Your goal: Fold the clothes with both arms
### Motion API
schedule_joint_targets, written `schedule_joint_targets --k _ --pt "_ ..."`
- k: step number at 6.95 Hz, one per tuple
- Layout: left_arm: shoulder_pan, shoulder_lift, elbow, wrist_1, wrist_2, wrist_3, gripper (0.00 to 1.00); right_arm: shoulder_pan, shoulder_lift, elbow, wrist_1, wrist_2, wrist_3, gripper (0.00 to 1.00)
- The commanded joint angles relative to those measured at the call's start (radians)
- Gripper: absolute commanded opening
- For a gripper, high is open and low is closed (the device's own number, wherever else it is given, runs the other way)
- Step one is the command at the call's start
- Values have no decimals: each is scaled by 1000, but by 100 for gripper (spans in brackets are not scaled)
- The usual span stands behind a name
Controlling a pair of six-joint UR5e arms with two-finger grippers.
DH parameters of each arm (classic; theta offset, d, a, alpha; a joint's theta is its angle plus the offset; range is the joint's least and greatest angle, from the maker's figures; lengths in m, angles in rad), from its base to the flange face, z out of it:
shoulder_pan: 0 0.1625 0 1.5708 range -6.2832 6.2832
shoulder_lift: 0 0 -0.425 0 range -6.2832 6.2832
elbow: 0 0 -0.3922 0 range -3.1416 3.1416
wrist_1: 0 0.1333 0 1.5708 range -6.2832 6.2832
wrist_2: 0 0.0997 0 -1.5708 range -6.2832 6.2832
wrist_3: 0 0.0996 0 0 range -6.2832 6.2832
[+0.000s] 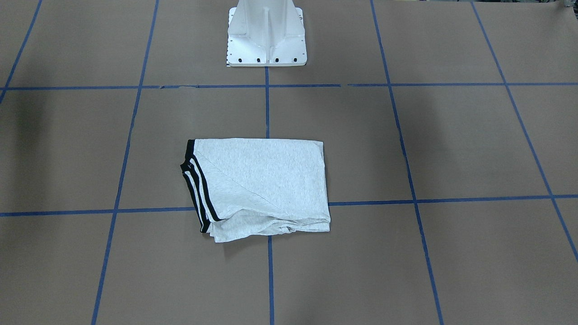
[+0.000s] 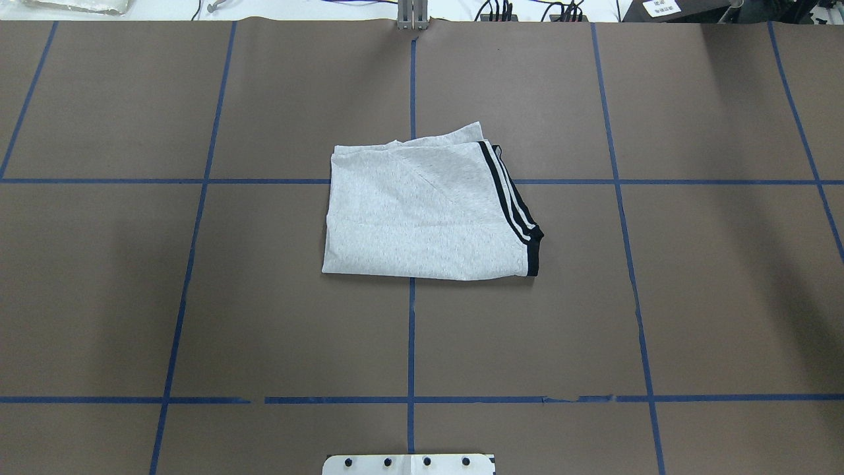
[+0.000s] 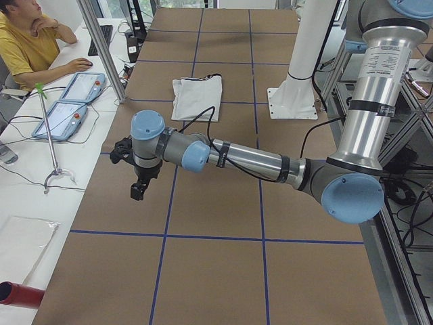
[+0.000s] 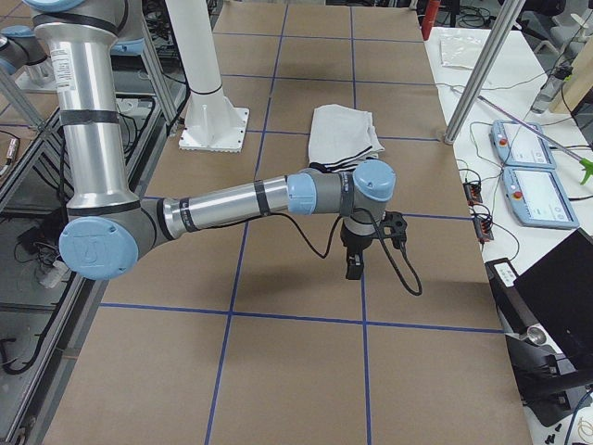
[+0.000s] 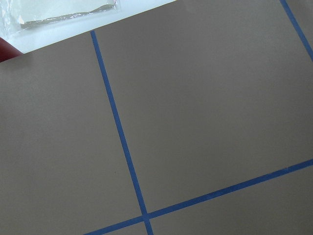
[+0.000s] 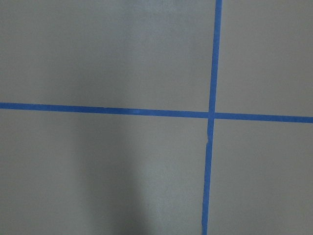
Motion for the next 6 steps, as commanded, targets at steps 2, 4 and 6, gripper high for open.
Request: schedule_joint_targets --k 2,4,6 --pt "-1 18 28 4 0 3 100 1 -24 -4 -1 6 0 100" --pt "-1 21 16 13 0 1 100 9 -41 -4 2 60 0 100" --pt "1 15 8 11 0 -3 100 16 -41 -4 3 61 -1 100"
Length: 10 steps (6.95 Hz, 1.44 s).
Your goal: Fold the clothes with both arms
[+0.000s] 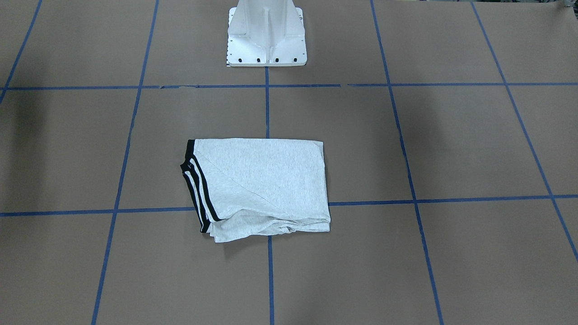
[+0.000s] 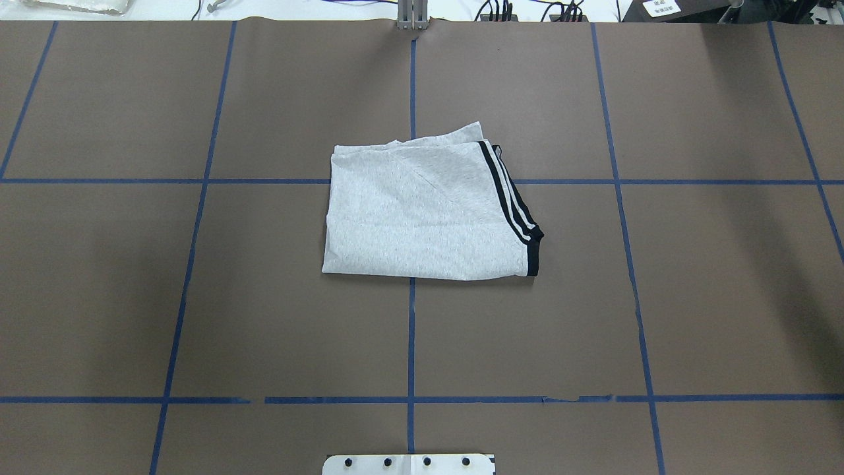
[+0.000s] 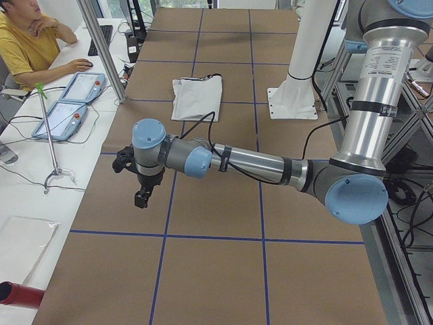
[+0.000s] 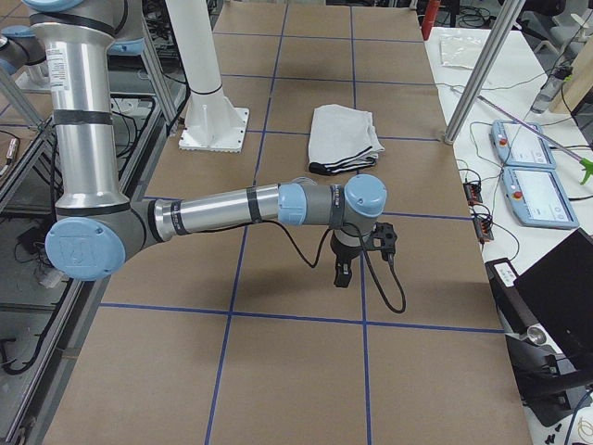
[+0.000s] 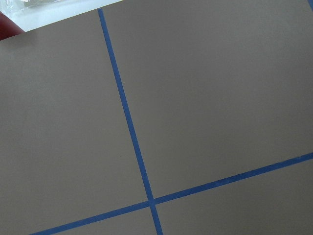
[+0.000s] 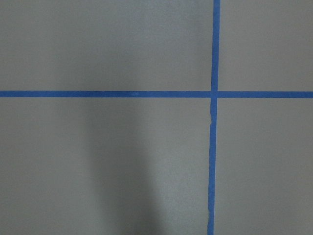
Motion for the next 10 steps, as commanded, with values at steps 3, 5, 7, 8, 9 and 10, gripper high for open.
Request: schedule_joint_targets --k 3,5,7,8,9,10 --pt "3 -5 -1 -11 0 -5 100 2 8 -1 3 5 -1 100" --pt "3 -6 -4 -13 0 -5 100 3 5 -8 63 2 3 100" --pt "3 -6 -7 -13 0 -5 100 2 -3 -10 63 5 3 100" --pt "3 -6 -6 -13 0 -5 100 3 -6 -8 64 5 2 100" --pt "3 -6 -7 -13 0 -4 100 2 -30 -14 74 5 -6 100" --pt "3 -6 -6 -14 0 -4 100 3 -47 -15 118 0 -7 100"
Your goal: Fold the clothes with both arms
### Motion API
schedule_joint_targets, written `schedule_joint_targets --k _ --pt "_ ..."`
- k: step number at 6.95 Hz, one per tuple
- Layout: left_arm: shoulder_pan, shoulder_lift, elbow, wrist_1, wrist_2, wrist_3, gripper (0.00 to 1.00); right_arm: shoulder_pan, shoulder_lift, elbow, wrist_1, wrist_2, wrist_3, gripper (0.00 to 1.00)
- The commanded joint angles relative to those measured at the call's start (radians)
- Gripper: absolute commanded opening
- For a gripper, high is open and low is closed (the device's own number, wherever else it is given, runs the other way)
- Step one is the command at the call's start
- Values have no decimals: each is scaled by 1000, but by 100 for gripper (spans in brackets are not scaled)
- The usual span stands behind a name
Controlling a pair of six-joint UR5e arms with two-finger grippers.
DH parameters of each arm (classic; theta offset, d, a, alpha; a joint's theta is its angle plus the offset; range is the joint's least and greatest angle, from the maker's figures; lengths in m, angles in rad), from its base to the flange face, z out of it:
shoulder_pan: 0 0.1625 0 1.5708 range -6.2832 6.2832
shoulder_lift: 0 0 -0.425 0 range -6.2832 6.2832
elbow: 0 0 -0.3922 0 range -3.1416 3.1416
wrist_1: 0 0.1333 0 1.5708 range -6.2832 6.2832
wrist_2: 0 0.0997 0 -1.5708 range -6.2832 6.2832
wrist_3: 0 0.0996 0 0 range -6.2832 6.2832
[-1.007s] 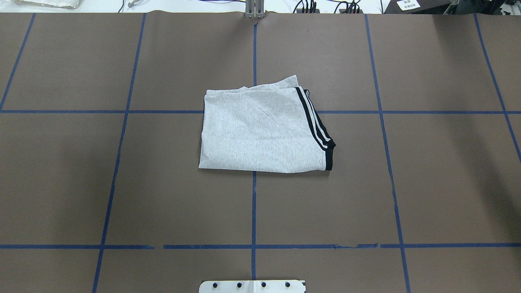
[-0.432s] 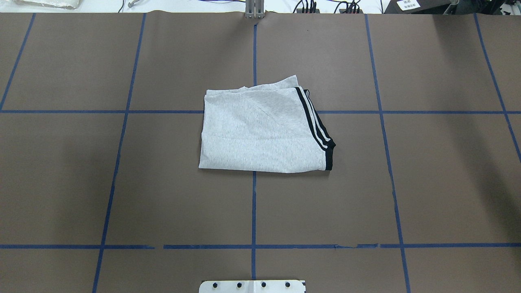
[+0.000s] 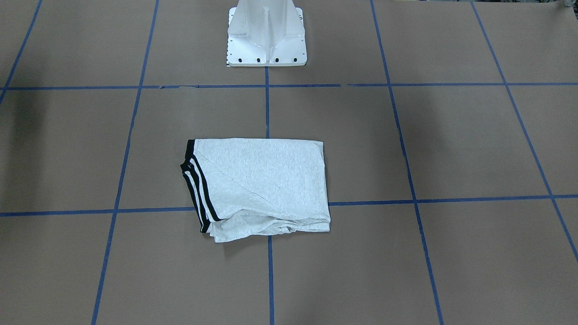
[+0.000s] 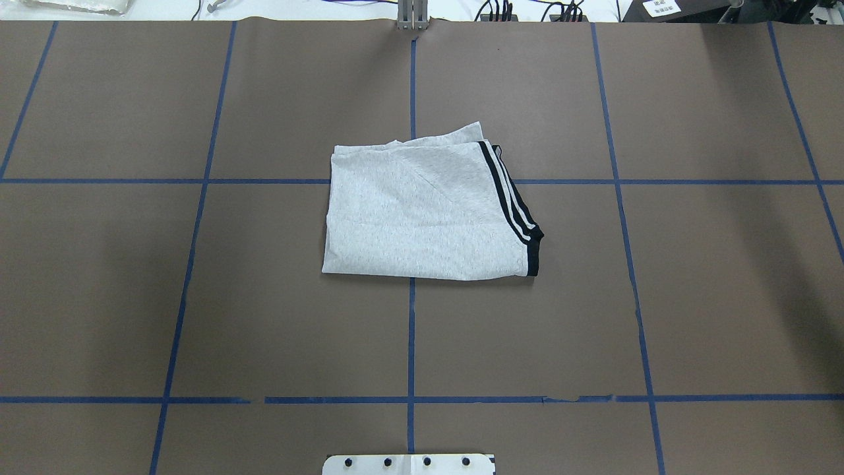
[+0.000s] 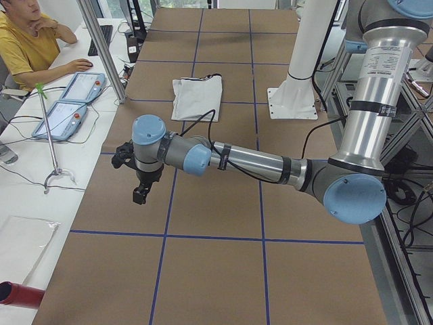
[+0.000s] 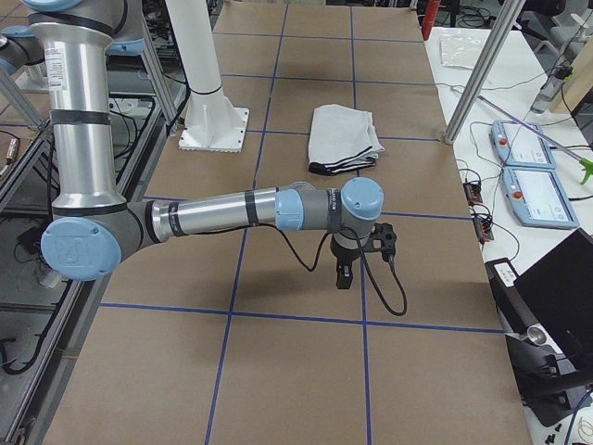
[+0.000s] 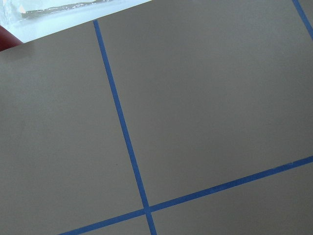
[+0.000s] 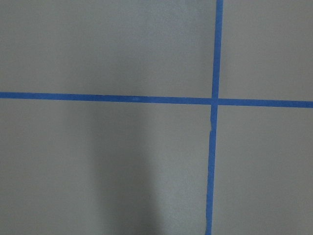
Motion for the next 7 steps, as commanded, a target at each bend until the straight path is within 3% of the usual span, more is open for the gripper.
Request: schedule_joint_targets --k 1,7 --pt "0 0 1 -1 0 1 100 1 -28 -5 50 -4 -1 100" --pt "0 -5 -13 -1 0 1 100 1 -29 -10 50 0 2 100"
